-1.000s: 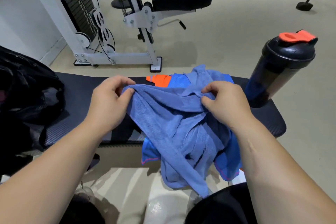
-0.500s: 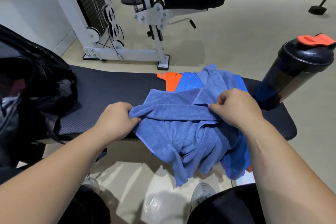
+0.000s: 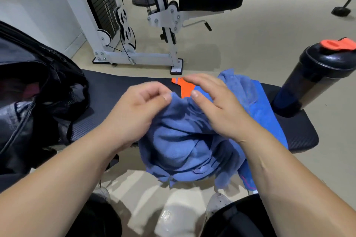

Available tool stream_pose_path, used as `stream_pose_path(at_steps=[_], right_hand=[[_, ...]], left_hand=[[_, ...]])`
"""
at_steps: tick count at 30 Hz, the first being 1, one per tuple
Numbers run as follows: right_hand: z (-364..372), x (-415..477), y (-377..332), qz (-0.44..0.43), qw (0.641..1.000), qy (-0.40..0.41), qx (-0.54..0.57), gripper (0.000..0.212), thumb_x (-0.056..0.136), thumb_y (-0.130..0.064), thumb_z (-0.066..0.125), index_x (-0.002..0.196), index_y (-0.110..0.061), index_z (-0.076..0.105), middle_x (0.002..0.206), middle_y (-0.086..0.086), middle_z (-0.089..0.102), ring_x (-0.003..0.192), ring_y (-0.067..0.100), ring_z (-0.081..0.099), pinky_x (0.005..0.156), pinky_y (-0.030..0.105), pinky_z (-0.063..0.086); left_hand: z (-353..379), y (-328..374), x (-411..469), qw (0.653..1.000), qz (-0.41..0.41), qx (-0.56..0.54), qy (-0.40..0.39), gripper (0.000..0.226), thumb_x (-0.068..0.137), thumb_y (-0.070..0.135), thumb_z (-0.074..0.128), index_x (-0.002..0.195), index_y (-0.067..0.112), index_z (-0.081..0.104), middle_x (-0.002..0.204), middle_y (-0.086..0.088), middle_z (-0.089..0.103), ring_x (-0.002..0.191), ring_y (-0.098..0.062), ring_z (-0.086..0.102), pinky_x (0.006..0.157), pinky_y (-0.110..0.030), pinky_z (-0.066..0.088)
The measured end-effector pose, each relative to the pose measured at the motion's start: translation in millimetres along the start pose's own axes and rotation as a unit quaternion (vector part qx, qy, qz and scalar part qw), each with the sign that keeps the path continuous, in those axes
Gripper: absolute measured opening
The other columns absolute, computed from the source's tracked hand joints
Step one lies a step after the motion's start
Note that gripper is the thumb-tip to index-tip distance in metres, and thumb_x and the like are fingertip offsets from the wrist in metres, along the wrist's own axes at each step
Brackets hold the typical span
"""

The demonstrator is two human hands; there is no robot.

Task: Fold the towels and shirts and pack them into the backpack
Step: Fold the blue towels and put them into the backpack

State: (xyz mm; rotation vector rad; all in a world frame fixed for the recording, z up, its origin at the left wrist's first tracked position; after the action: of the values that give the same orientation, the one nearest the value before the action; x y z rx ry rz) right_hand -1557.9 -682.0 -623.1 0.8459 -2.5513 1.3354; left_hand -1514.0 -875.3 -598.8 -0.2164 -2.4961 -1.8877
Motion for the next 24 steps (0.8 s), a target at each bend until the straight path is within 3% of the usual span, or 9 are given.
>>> stream_pose_path(at_steps=[2, 4, 7, 9, 11, 14, 16, 20, 24], right_hand=[[3, 6, -20, -0.010, 0.997, -0.063, 0.037, 0.039, 0.098, -0.028, 0.051, 0.137, -0.031, 0.057, 0.149, -0.011, 0.048, 0.143, 0.010, 0.035, 0.120, 0.037, 0.027], [0, 9, -37, -0.012, 0.990, -0.119, 0.074, 0.030, 0.092, -0.018, 0.055, 0.114, -0.036, 0.065, 0.147, -0.010, 0.051, 0.141, 0.008, 0.038, 0.119, 0.037, 0.028], [-11, 7, -55, -0.008, 0.977, -0.166, 0.136, 0.021, 0.082, 0.001, 0.056, 0.087, -0.016, 0.067, 0.129, -0.002, 0.065, 0.128, 0.013, 0.054, 0.111, 0.033, 0.040], [-17, 5, -63, 0.003, 0.971, -0.175, 0.162, 0.016, 0.081, 0.003, 0.054, 0.083, -0.009, 0.064, 0.114, 0.005, 0.071, 0.120, 0.028, 0.060, 0.107, 0.047, 0.044], [-20, 4, -72, 0.013, 0.967, -0.175, 0.185, 0.017, 0.081, 0.005, 0.053, 0.085, -0.009, 0.063, 0.103, 0.007, 0.070, 0.106, 0.038, 0.063, 0.101, 0.056, 0.047], [-23, 2, -87, 0.026, 0.961, -0.160, 0.224, 0.018, 0.085, 0.005, 0.059, 0.098, -0.008, 0.060, 0.087, 0.015, 0.059, 0.084, 0.025, 0.056, 0.083, 0.043, 0.048], [-24, 1, -93, 0.025, 0.967, -0.153, 0.201, 0.016, 0.088, -0.001, 0.066, 0.103, -0.005, 0.065, 0.087, 0.025, 0.060, 0.082, 0.021, 0.055, 0.078, 0.044, 0.050], [-23, -1, -96, 0.025, 0.983, -0.096, 0.155, 0.008, 0.087, -0.006, 0.075, 0.087, 0.000, 0.071, 0.086, 0.026, 0.066, 0.076, 0.022, 0.060, 0.078, 0.053, 0.051], [-26, -5, -89, 0.042, 0.985, -0.056, 0.160, 0.026, 0.079, -0.015, 0.083, 0.071, -0.009, 0.059, 0.085, 0.025, 0.064, 0.073, 0.035, 0.058, 0.074, 0.050, 0.051]], left_hand=[[2, 10, -5, 0.992, 0.027, 0.084, -0.087, 0.015, 0.091, 0.029, 0.059, 0.083, 0.019, 0.067, 0.070, -0.002, 0.061, 0.068, -0.010, 0.051, 0.068, -0.032, 0.041], [-5, 21, -8, 0.984, 0.052, 0.135, -0.103, 0.016, 0.090, 0.036, 0.060, 0.084, 0.024, 0.068, 0.068, 0.005, 0.061, 0.064, -0.011, 0.049, 0.065, -0.032, 0.040], [-21, 43, -12, 0.982, 0.083, 0.152, -0.079, 0.015, 0.088, 0.036, 0.062, 0.085, 0.025, 0.071, 0.076, 0.002, 0.069, 0.068, -0.009, 0.055, 0.067, -0.029, 0.045], [-31, 57, -14, 0.977, 0.108, 0.170, -0.068, 0.014, 0.089, 0.031, 0.061, 0.085, 0.022, 0.071, 0.078, 0.002, 0.070, 0.069, -0.003, 0.056, 0.066, -0.022, 0.045], [-39, 67, -16, 0.972, 0.125, 0.189, -0.061, 0.015, 0.089, 0.033, 0.061, 0.085, 0.022, 0.071, 0.078, 0.001, 0.070, 0.069, -0.003, 0.056, 0.065, -0.022, 0.046], [-44, 79, -19, 0.968, 0.141, 0.197, -0.072, 0.015, 0.088, 0.035, 0.063, 0.084, 0.023, 0.071, 0.076, -0.003, 0.068, 0.066, -0.014, 0.056, 0.063, -0.030, 0.047], [-45, 85, -22, 0.958, 0.161, 0.225, -0.075, 0.015, 0.088, 0.034, 0.064, 0.084, 0.022, 0.071, 0.075, -0.005, 0.068, 0.070, -0.025, 0.058, 0.065, -0.038, 0.048], [-48, 92, -27, 0.941, 0.190, 0.273, -0.055, 0.015, 0.087, 0.036, 0.063, 0.083, 0.024, 0.071, 0.073, -0.005, 0.067, 0.070, -0.027, 0.059, 0.067, -0.042, 0.045], [-54, 85, -26, 0.937, 0.179, 0.298, -0.034, 0.012, 0.090, 0.035, 0.069, 0.083, 0.025, 0.070, 0.072, -0.008, 0.067, 0.069, -0.027, 0.058, 0.067, -0.039, 0.045]])
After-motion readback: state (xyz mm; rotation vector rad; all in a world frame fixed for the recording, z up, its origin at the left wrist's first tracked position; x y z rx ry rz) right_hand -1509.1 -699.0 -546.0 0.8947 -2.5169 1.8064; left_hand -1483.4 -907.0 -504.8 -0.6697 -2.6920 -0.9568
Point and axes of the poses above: each hand's wrist, its own x-axis towards the middle knuckle, its own z-axis out of the palm, y = z × x, the point moved 3 cm from there along x, towards the middle knuckle
